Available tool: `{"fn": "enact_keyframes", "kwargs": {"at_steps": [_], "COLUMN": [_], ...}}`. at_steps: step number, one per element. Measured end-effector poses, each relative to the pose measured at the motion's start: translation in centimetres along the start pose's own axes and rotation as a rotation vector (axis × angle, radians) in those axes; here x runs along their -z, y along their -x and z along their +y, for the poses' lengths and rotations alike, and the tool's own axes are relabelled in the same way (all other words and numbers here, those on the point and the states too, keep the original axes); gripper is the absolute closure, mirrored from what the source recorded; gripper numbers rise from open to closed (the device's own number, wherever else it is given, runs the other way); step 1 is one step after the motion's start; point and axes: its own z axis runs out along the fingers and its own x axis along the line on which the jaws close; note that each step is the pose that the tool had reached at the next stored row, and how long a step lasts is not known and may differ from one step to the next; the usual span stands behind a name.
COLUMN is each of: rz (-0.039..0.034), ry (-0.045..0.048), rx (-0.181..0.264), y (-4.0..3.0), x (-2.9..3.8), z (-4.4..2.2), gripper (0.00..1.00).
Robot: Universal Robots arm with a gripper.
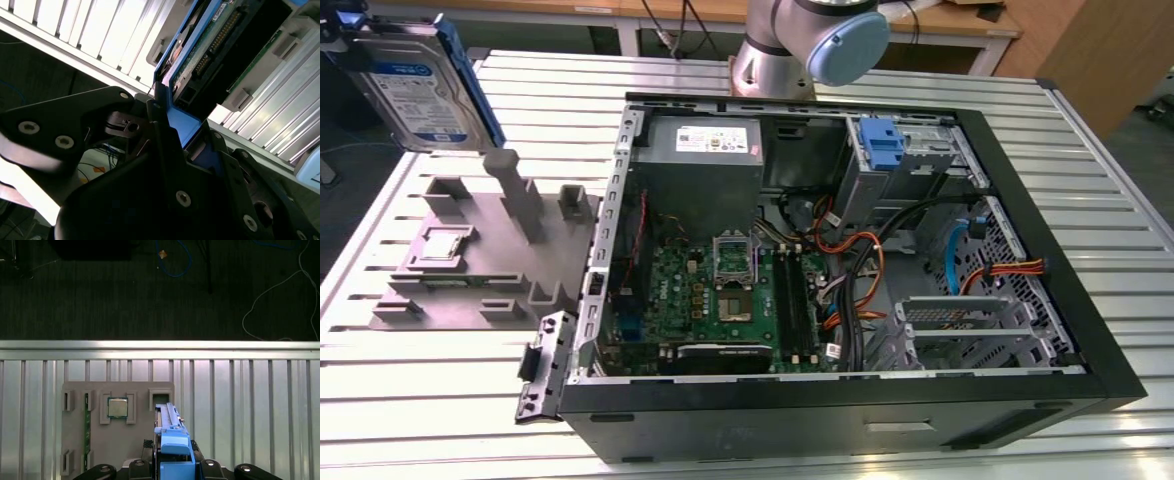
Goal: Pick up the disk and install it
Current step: 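Pick up the disk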
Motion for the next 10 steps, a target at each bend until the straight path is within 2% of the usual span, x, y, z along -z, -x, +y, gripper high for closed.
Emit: {"fn": "enact_keyframes", "kwargs": {"at_steps": [10], "rz": [0.0], "ry": [-0.0001], "rx": [0.0], "y": [0.04], "x": [0.69], "z": [0.02], "gripper": [0.63]}}
